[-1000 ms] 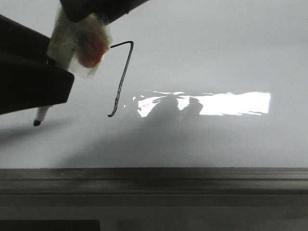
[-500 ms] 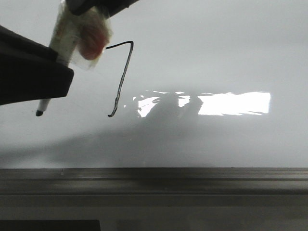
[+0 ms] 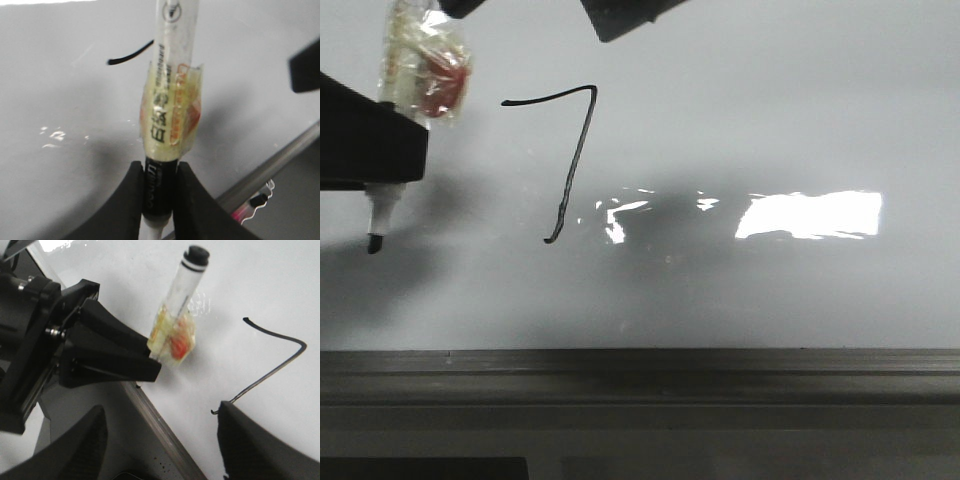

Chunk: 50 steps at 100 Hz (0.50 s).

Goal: Write number 7 on whiteboard

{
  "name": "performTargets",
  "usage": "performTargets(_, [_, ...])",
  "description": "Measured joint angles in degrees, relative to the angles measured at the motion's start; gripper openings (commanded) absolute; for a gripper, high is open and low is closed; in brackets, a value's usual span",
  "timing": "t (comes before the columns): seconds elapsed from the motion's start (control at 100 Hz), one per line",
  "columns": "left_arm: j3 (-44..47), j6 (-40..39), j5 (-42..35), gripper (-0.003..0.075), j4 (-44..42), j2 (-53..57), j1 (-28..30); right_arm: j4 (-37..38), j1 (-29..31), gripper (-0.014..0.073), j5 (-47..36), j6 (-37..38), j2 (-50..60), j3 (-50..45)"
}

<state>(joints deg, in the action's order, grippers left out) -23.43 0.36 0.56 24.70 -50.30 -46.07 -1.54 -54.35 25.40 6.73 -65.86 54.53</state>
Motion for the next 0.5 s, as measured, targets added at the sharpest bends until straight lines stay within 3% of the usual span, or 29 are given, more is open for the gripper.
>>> performTargets(0.21, [-0.2, -0.4, 5.7, -0.002, 6.2, 0.0, 7.7, 0.0, 0.0, 0.0395, 1.8, 0.0, 0.0, 0.0])
performTargets(0.39, [-0.2, -0.4, 8.3, -0.0017, 6.1, 0.0, 9.2, 0.0, 0.0, 0.0395, 2.2, 0.0, 0.0, 0.0])
performTargets(0.5, [-0.2, -0.4, 7.2, 0.0069, 6.0, 0.0, 9.2, 0.0, 0.0, 0.0395, 2.2, 0.0, 0.0, 0.0])
